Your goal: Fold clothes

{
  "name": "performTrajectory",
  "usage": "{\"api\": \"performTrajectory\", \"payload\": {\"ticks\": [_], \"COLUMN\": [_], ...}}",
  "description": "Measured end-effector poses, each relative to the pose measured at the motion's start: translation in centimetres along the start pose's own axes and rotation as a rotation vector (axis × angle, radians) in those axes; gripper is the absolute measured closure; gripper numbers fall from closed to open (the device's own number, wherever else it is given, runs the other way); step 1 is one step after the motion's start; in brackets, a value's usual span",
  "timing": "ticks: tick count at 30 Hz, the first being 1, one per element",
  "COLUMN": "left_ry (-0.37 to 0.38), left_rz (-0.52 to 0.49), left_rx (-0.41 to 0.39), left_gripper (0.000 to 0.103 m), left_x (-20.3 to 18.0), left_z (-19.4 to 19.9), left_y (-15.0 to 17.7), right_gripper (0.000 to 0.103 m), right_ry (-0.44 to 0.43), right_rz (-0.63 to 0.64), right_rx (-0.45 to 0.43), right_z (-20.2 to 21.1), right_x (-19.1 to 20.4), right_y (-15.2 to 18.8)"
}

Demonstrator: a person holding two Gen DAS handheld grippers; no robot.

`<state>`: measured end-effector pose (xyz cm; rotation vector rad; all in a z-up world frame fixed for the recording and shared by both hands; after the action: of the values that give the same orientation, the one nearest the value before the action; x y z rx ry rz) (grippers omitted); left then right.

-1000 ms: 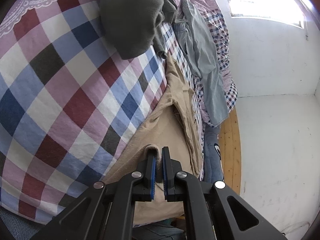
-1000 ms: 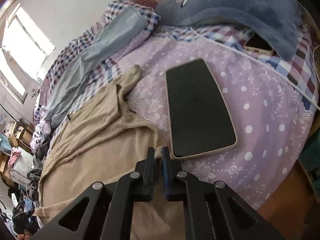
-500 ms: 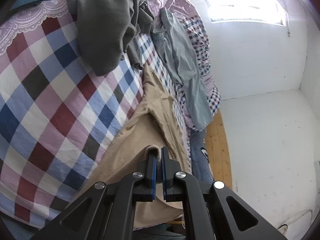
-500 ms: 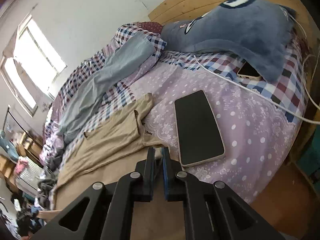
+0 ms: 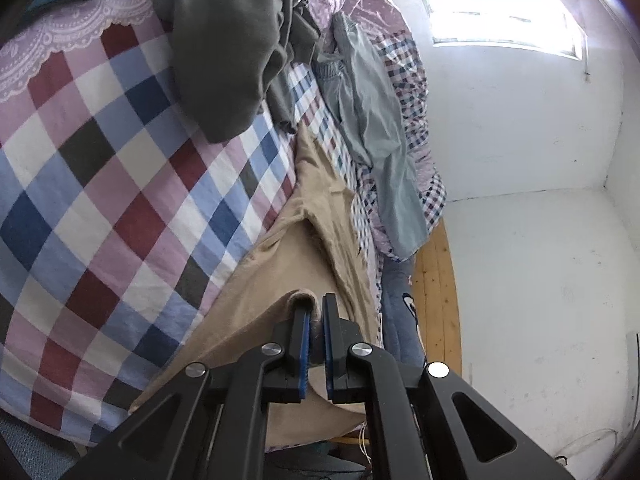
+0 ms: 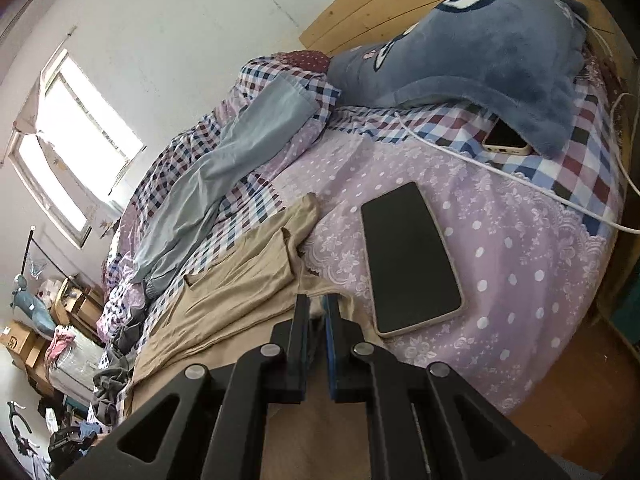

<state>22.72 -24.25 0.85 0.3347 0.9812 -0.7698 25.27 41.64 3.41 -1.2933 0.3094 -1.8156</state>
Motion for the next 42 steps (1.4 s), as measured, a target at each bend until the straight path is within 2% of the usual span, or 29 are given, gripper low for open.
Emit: {"api": "performTrajectory", "payload": {"ticks": [7,14,26,34,42], "left_ry": [-0.031,-0.013,0.092,0.114,0.078], "left_rz": [-0.019,-0.030,0.019,0.004,-0.039], "left_rx": [-0.019,-0.047,-0.054,-0.093,-0.115], "left_gripper": [0.100,0.101,0.101,0.101,0.101], "left_x": [0.0,-0.7,-2.8,-5.7,-10.2], "left_z": [0.0,0.5,1.1,2.0,-0.7], "left_y": [0.3,0.2,-1.1,-3.8,-8.2], "right_gripper": [0.098,0.098,0.098,0.098,0.098], "right_ry": [-0.027,-0.079,-0.160,-0.193,-0.207], "right_rz": [0.012,-0.023,-0.066,-0.084,-0.066], "right_rx": [-0.002,-0.035,-0.071,-0.114,-0.135], "right_z": [-0.1,0.9,1.0,0.4,-2.1], "right_x": [0.3,0.2,1.4,2.3,3.7], "right_y": [0.0,-0.4,-2.0,-4.7,-8.3]}}
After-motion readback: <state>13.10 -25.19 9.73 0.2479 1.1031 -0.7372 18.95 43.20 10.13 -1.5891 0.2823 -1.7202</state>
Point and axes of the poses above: each gripper's, at about its wrist camera, not at the fingertips, and z roughly against the way its jaws point, x to its left, y to its underside, the point moved 2 cm from there along -z, roughly the way its jaws point, and after that the axes turned 10 degrees about -y, right-handed, at the moved point
